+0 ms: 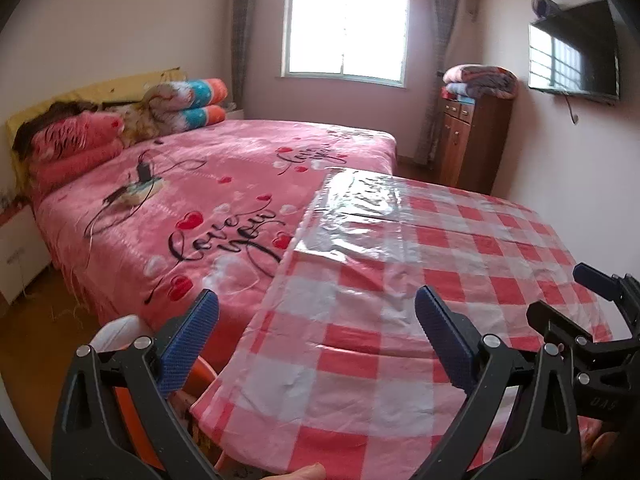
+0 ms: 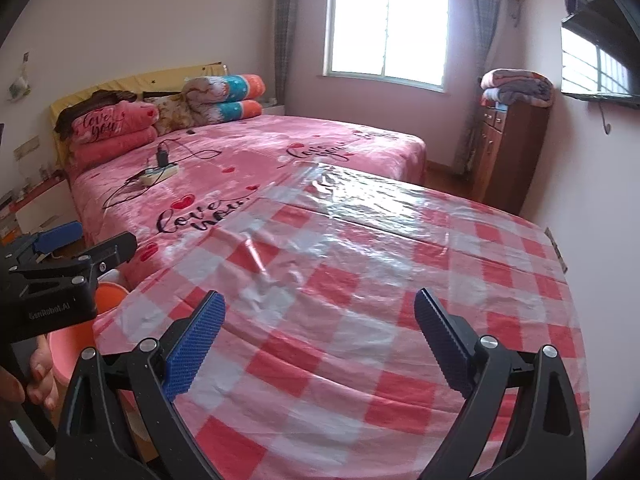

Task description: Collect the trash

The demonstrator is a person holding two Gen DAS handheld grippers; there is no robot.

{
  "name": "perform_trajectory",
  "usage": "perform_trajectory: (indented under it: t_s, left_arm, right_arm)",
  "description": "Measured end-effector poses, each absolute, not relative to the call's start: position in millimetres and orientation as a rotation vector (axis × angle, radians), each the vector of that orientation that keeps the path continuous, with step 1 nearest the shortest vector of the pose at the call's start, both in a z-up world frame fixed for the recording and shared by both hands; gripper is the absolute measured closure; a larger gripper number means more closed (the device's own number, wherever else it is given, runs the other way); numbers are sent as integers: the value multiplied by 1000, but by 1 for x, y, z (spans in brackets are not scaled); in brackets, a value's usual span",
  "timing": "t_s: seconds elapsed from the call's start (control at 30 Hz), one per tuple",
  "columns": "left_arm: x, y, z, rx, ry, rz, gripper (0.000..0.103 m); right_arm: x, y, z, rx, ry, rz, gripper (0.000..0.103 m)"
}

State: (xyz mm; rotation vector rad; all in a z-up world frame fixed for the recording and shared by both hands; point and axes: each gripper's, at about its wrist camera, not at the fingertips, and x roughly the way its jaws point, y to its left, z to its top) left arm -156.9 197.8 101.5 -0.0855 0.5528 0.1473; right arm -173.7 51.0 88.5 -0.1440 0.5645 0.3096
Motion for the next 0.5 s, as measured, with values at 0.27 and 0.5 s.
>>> perform_trajectory:
  t_s: [0.27,0.5]
  left_arm:
    - [-144,168,101,-57,564,96,4]
    - [-133,135,103,-7,564,46,4]
  right_arm:
    - [-175,23,90,-116,556,252,9]
    - [-173,-7,87,-71,552,193,9]
